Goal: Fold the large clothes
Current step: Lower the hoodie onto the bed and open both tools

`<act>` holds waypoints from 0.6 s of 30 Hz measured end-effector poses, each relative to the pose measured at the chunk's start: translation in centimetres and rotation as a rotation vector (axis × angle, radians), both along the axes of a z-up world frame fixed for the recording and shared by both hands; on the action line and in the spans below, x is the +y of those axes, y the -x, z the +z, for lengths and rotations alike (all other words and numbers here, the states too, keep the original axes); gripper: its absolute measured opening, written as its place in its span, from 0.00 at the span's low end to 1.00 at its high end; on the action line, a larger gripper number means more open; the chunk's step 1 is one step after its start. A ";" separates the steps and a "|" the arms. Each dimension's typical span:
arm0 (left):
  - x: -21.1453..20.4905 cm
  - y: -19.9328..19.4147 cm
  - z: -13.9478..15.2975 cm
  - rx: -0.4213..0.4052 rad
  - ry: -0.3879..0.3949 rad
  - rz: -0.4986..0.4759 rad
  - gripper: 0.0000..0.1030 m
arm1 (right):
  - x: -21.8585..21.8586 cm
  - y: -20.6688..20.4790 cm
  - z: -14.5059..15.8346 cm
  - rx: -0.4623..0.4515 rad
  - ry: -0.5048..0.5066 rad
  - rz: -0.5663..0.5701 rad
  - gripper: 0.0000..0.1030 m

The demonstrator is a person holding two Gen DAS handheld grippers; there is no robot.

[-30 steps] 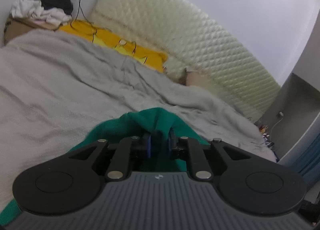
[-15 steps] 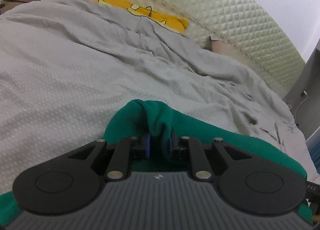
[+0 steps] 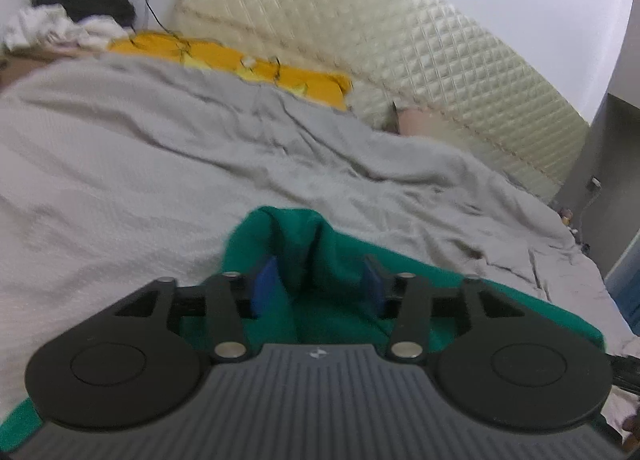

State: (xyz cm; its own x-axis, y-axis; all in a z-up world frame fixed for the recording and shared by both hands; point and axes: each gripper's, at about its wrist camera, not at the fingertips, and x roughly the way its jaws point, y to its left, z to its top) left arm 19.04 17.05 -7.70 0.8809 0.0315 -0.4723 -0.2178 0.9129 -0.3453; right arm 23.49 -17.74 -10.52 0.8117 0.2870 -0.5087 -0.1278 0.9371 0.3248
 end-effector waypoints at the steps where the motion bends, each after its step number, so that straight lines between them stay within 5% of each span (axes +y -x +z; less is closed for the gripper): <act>1: -0.3 0.8 0.6 -0.004 -0.004 -0.010 0.63 | -0.1 1.1 0.7 -0.013 0.009 -0.002 0.77; 5: -1.9 4.4 2.4 -0.010 -0.048 -0.035 0.68 | -0.1 5.4 3.1 -0.066 0.039 -0.005 0.79; 7: -2.7 6.3 3.1 -0.007 -0.056 -0.065 0.69 | 0.1 7.6 4.0 -0.081 0.032 -0.010 0.88; 13: -5.7 10.4 4.3 0.000 -0.112 -0.136 0.70 | 1.8 13.0 4.9 -0.108 0.049 0.053 0.88; 18: -6.8 12.8 3.9 0.036 -0.049 -0.156 0.70 | 3.8 16.0 4.3 -0.113 0.054 0.139 0.88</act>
State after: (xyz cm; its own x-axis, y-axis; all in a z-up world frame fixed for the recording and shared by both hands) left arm 6.23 10.28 -3.75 0.8593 -0.0805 -0.5051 -0.0839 0.9520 -0.2945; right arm 7.52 -13.90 -6.25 0.8191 0.3753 -0.4338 -0.2902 0.9235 0.2511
